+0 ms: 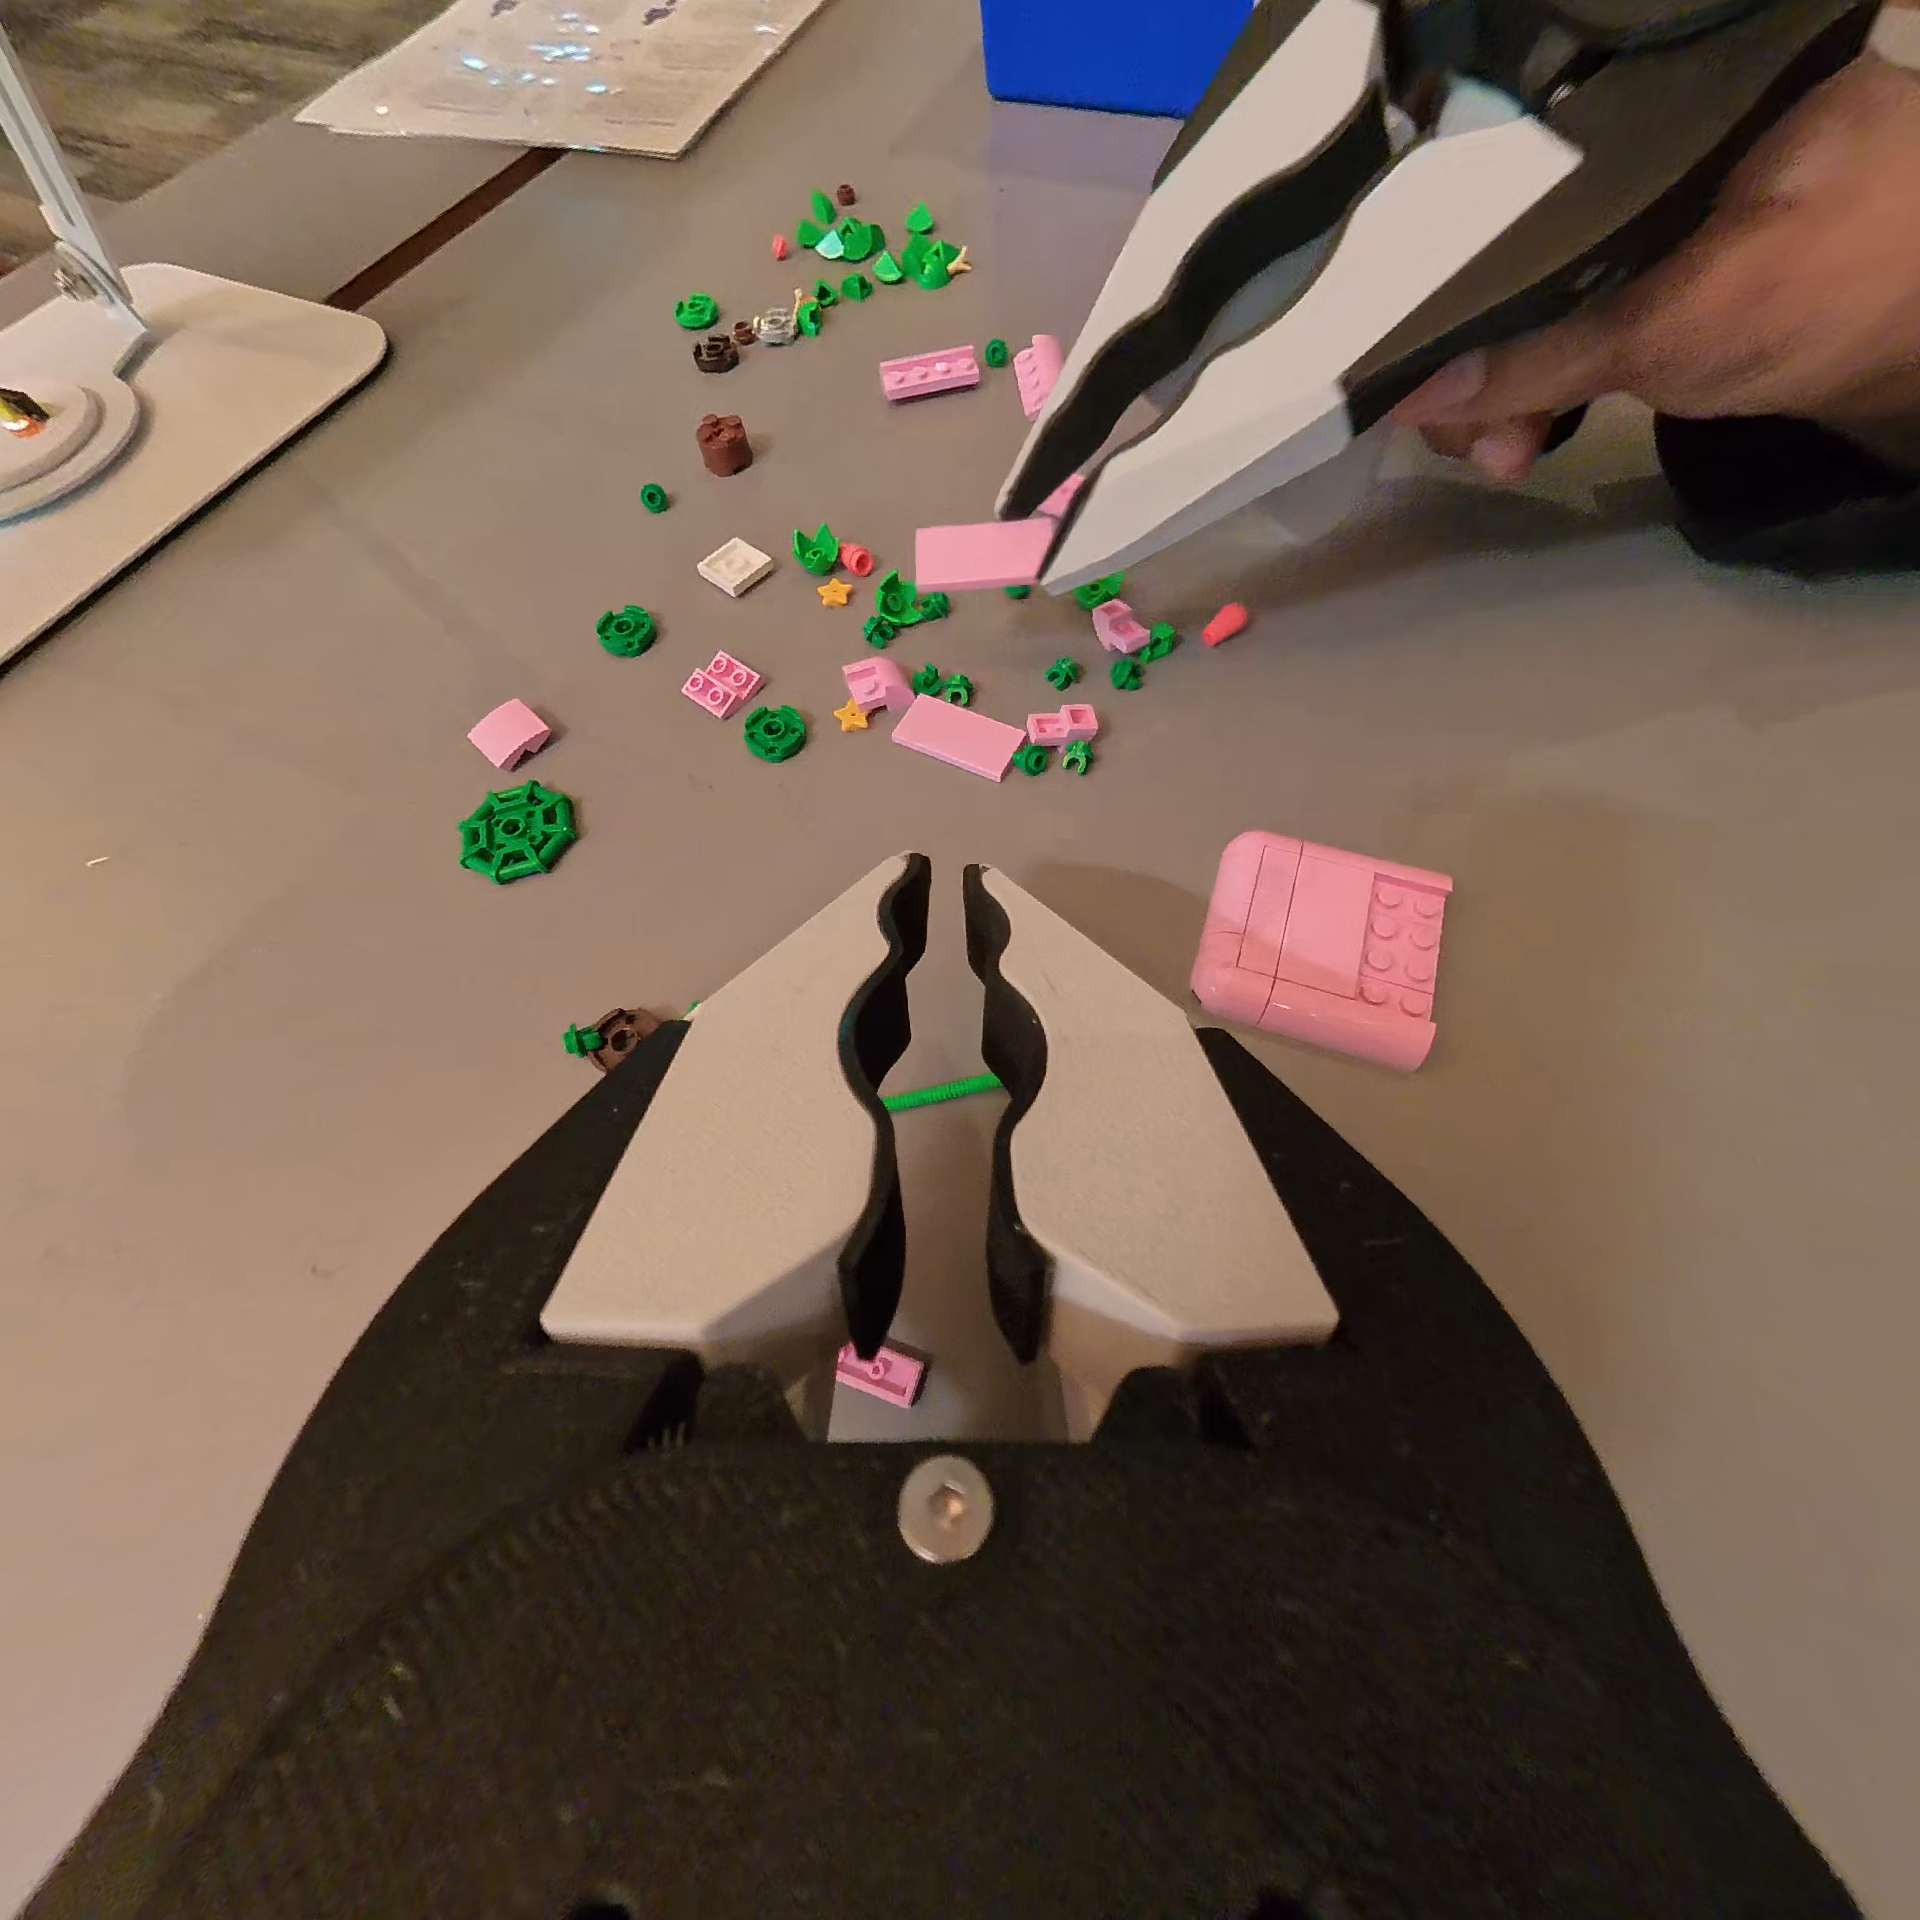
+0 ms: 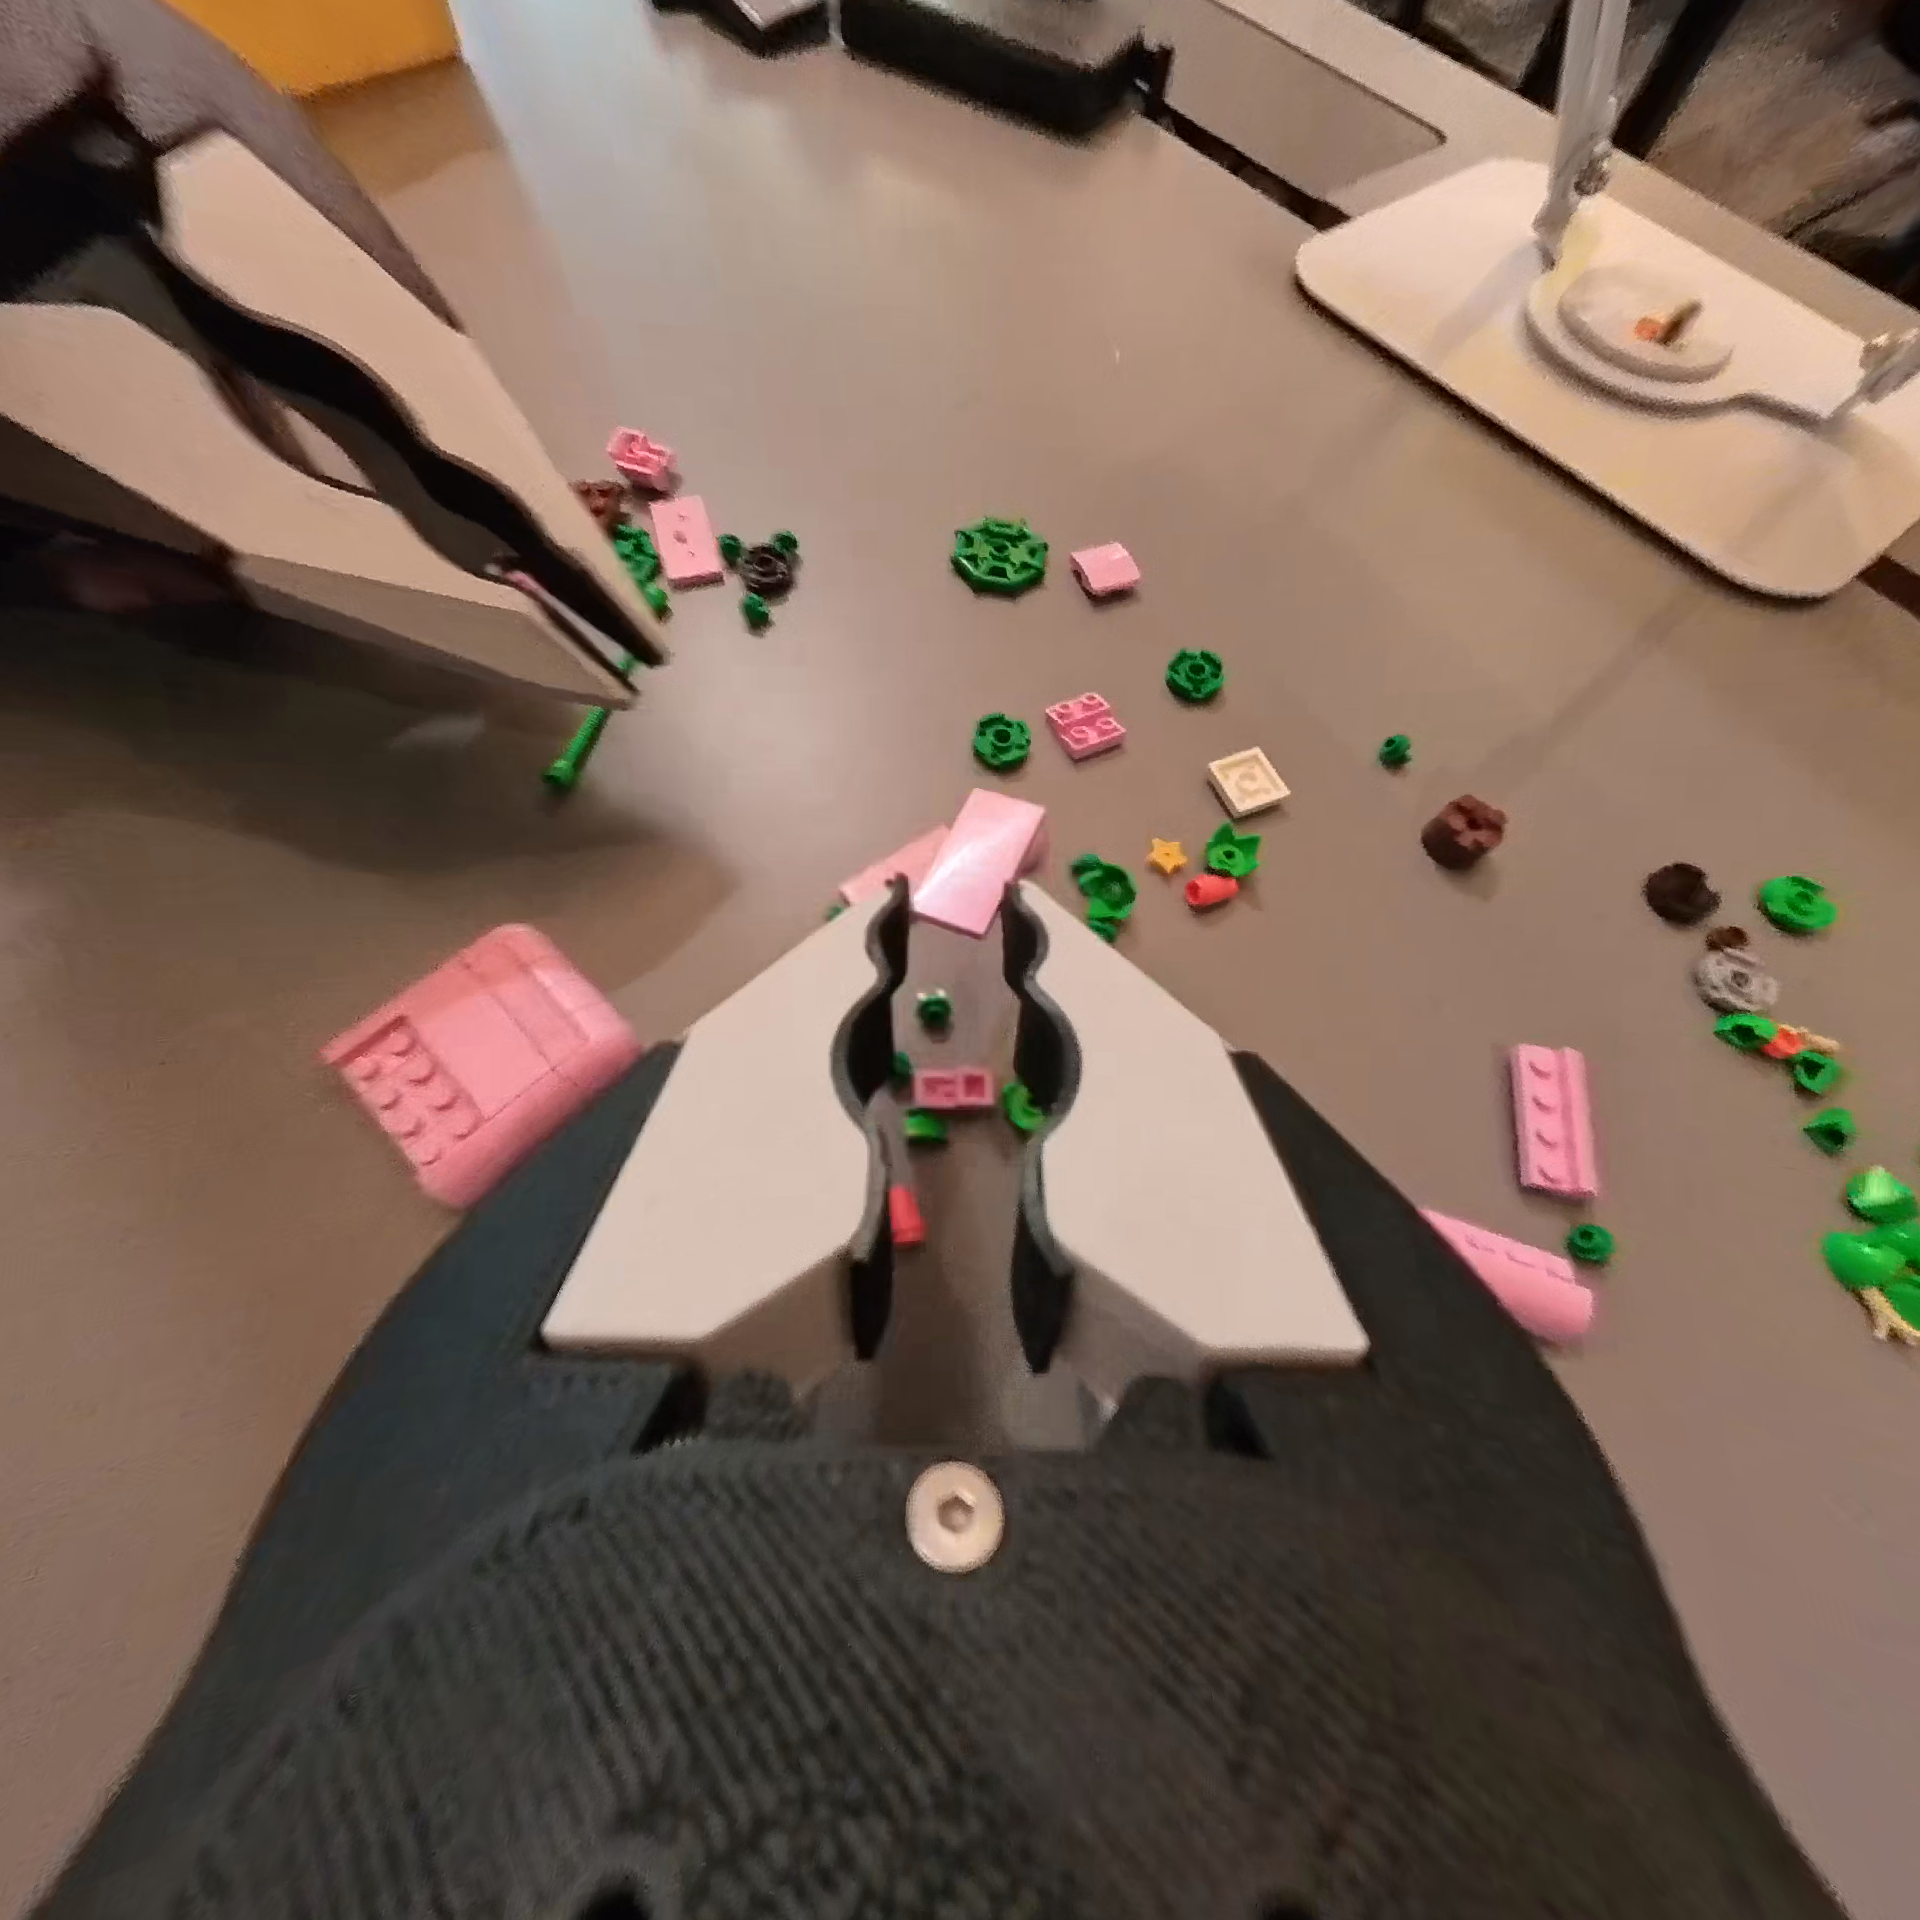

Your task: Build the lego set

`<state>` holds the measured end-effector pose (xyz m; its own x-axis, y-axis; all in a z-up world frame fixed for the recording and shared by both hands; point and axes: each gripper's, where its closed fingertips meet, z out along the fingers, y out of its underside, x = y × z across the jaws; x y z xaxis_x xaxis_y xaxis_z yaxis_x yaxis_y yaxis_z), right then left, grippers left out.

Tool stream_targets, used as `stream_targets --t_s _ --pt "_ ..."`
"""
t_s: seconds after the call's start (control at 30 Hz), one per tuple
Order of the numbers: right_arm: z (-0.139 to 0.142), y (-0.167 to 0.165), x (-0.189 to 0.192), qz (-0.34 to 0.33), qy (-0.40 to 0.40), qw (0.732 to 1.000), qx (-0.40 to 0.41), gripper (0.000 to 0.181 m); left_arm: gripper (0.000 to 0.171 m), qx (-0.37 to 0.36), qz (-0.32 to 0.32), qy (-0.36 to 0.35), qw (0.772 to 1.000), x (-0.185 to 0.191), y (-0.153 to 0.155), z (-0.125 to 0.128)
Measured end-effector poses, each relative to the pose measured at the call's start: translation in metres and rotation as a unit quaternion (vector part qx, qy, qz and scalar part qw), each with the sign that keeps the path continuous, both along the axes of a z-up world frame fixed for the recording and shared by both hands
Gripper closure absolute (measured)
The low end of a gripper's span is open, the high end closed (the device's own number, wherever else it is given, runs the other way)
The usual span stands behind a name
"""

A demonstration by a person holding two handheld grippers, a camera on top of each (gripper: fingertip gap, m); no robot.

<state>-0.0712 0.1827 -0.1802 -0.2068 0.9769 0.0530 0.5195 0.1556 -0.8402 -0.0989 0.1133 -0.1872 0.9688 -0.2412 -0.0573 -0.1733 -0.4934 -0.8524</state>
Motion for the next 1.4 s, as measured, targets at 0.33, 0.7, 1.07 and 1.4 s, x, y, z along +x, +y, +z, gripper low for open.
stream_targets --t_s 0.33,0.7,1.07,1.4 --pt "-0.002 -0.089 0.062 0.332 -0.027 0.941 -0.048 0.165 0.167 -0.034 -0.116 -0.037 0.992 0.036 -0.017 -0.006" --pt "-0.026 -0.106 0.067 0.373 -0.049 0.926 0.016 0.166 0.109 -0.103 -0.196 -0.027 0.975 0.073 -0.035 -0.026" --pt "-0.032 -0.100 0.066 0.360 -0.062 0.930 0.035 0.166 0.110 -0.125 -0.194 -0.016 0.973 0.073 -0.035 -0.034" --pt "-0.024 -0.093 0.064 0.346 -0.047 0.937 0.034 0.166 0.112 -0.130 -0.190 -0.014 0.973 0.072 -0.034 -0.036"
